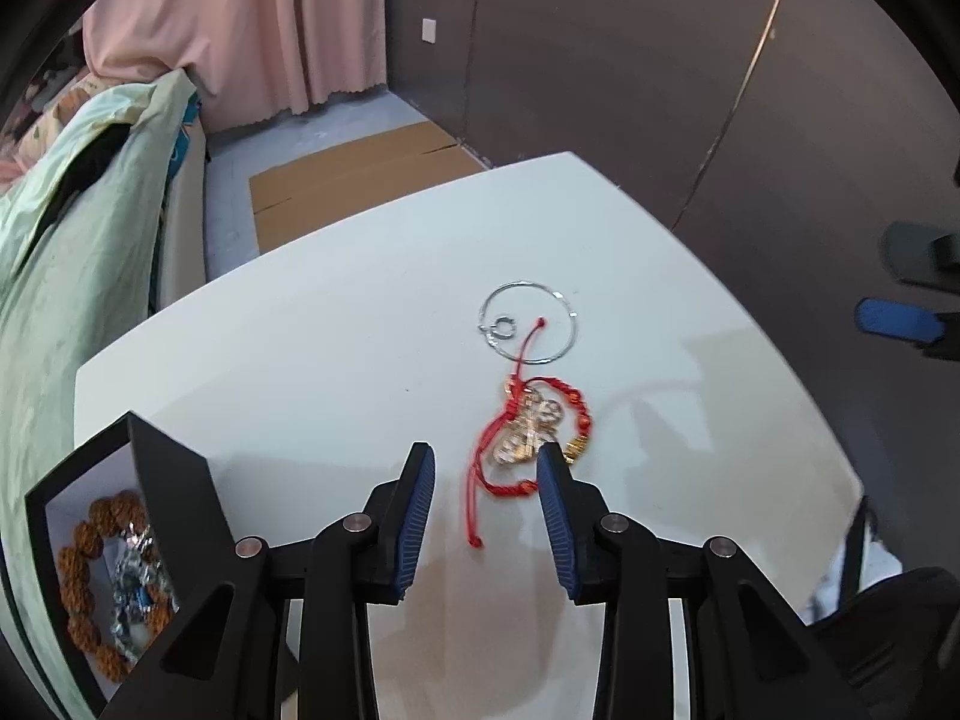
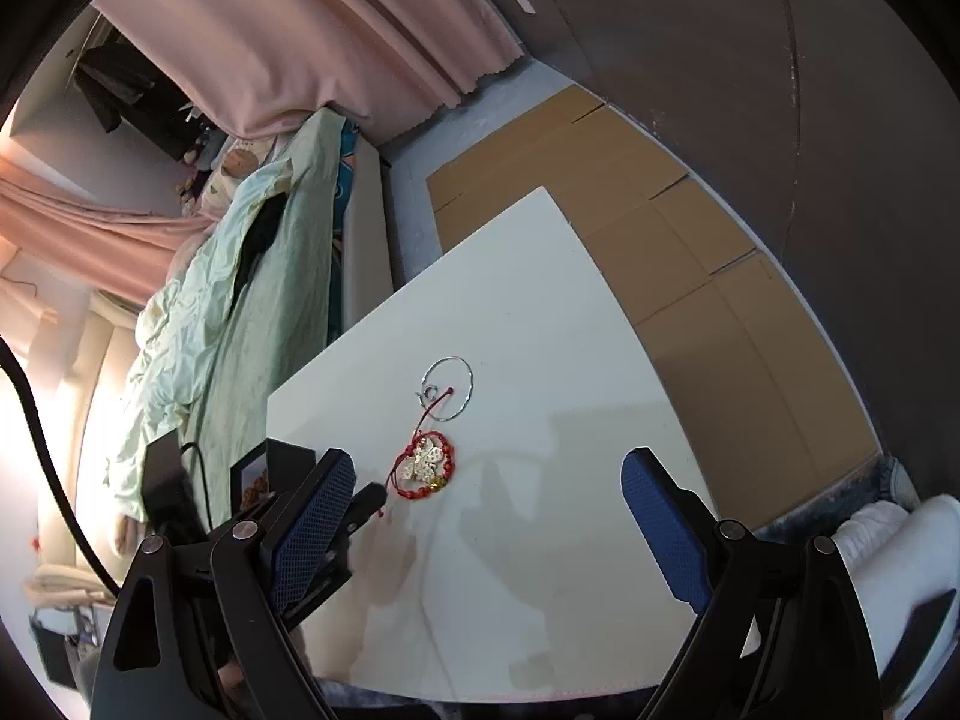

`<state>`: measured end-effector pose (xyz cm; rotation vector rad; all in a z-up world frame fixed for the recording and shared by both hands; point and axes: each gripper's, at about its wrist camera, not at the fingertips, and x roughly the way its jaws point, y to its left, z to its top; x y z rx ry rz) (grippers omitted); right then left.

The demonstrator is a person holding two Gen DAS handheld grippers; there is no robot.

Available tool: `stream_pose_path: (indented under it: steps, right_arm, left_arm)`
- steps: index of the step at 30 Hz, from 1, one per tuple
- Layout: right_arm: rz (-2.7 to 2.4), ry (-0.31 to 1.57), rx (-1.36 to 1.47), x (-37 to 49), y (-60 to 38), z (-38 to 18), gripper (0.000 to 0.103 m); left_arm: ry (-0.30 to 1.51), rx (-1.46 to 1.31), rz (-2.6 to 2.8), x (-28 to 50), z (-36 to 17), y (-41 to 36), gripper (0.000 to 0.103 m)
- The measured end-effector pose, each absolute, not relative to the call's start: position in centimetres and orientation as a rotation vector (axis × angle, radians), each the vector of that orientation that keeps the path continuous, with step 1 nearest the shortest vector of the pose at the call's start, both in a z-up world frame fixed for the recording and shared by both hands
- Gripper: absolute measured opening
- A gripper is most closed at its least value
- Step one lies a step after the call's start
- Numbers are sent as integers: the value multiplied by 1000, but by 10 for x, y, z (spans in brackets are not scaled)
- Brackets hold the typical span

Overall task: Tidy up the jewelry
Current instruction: 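Move the left gripper to the red cord bracelet and grasp it, then lower the red cord into the box with left gripper while right grasps gold butterfly charm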

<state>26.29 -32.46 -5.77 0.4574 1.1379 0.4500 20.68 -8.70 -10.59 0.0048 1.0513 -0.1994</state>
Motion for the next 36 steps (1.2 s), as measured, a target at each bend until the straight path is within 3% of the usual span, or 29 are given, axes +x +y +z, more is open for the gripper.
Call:
stream_pose_path:
  steps: [8, 10, 12, 17, 22, 26, 33, 36]
  right_arm:
    - [442, 1154, 429, 272, -320, -64, 91]
    - [448, 1171, 403, 275, -313, -68, 91]
    - [461, 1192, 383, 277, -305, -74, 91]
    - [473, 1229, 344, 284, -287, -86, 90]
    - [510, 1249, 329, 286, -270, -91, 79]
    - [515, 1261, 313, 287, -261, -96, 78]
    - [518, 1320, 271, 292, -236, -113, 51]
    - [519, 1322, 256, 293, -226, -117, 50]
  left_arm:
    - [1099, 5, -214, 221, -124, -92, 30]
    - [1093, -8, -244, 221, -122, -93, 12]
    - [1100, -28, -274, 221, -122, -94, 3]
    - [1070, -62, -309, 216, -108, -91, 2]
    - [1042, -115, -339, 212, -89, -82, 2]
    - [1011, -148, -349, 206, -72, -72, 2]
    - [948, -169, -287, 201, -52, -49, 2]
    - [929, -181, -268, 199, -47, -36, 2]
